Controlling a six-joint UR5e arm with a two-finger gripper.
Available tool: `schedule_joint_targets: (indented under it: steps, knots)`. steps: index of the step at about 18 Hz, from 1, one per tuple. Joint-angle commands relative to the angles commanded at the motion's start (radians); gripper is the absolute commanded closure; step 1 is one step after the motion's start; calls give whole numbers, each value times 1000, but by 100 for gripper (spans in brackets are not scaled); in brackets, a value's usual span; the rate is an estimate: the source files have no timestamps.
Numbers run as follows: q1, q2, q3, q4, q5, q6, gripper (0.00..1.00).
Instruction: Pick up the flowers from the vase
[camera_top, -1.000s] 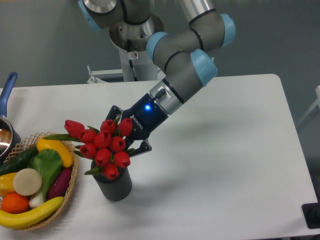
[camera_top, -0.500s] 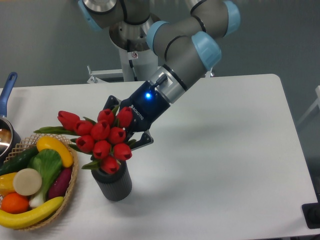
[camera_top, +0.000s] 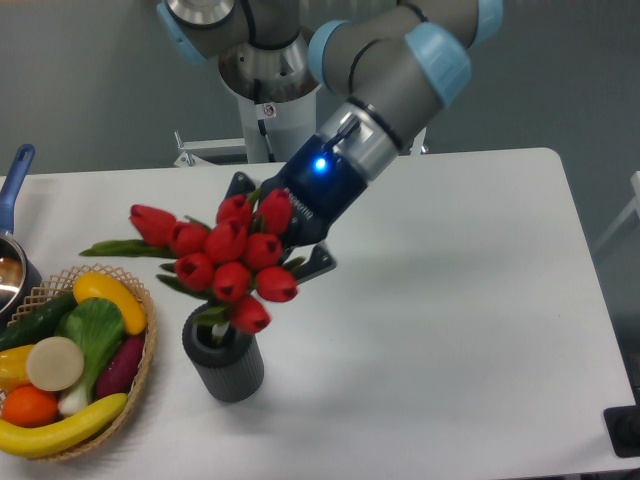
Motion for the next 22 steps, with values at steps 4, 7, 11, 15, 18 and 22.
schedule_joint_targets:
  steps: [4, 7, 11, 15, 18, 22]
  knots:
    - [68, 19, -2, 0, 3, -14, 57]
    - [124, 17, -5, 0, 3, -5, 57]
    - [190, 2, -12, 5, 2, 55, 57]
    - [206, -31, -12, 5, 0, 109, 57]
    - [207, -31, -14, 5, 2, 109, 57]
    - [213, -29, -34, 6, 2, 112, 57]
